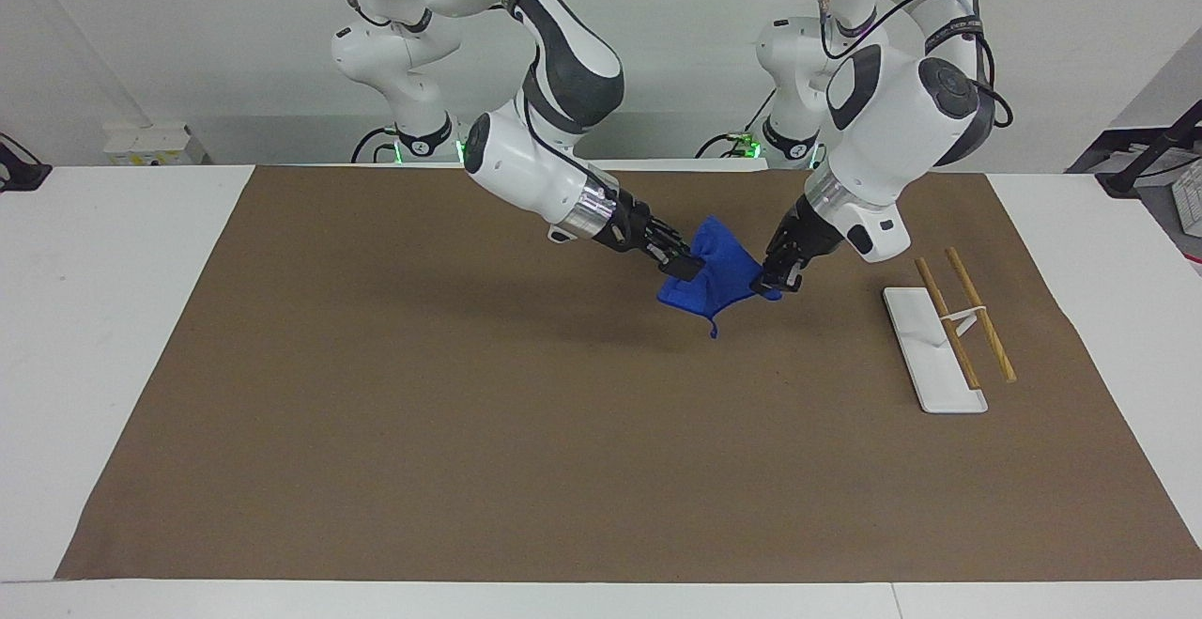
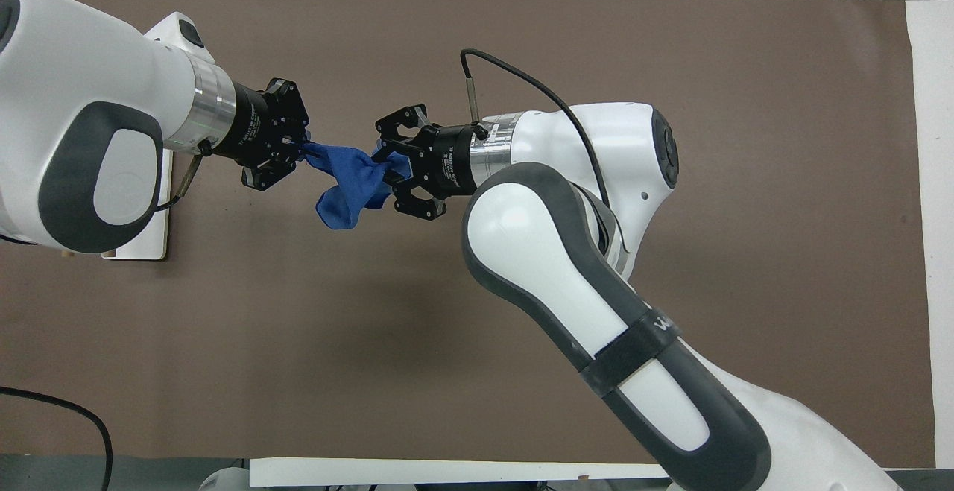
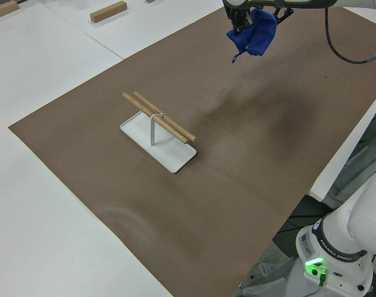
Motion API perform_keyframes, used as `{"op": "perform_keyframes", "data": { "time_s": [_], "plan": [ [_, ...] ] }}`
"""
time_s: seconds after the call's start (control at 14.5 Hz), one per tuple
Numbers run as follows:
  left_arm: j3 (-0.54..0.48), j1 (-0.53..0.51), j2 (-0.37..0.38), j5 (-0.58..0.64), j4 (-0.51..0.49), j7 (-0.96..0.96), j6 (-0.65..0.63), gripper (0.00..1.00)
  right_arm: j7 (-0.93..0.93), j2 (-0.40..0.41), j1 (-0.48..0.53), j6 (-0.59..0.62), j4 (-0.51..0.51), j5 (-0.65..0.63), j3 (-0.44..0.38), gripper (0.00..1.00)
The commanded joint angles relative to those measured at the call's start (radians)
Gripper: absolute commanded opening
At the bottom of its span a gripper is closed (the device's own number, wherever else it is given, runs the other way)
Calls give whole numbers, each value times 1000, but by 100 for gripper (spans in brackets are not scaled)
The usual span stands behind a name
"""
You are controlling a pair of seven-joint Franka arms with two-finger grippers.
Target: Right arm passes towel to left arm to hang
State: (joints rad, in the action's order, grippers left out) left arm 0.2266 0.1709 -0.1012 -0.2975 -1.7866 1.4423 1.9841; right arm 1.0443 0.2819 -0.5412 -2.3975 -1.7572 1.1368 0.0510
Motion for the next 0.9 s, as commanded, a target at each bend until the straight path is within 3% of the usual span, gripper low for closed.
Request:
{"op": "perform_keyframes", "data": {
  "time_s": [0.0, 0.48, 0.55, 0.62, 0.83],
  "plan": [
    [2, -5, 8, -17, -16, 6, 18, 0, 3, -21, 9, -8, -24, 21, 3, 7],
    [2, -5, 6, -17, -2, -3, 10, 0, -3, -21, 9, -8, -22, 21, 3, 11],
    [2, -5, 0, -17, 7, -3, 6, 0, -6, -21, 9, -9, -24, 20, 3, 48],
    [2, -7, -2, -17, 9, -3, 4, 0, -16, -21, 7, -9, -24, 8, 1, 99],
    [-1, -10, -2, -9, 18, -25, -4, 0, -133, -24, 15, 0, -33, -8, -3, 100]
  ]
}}
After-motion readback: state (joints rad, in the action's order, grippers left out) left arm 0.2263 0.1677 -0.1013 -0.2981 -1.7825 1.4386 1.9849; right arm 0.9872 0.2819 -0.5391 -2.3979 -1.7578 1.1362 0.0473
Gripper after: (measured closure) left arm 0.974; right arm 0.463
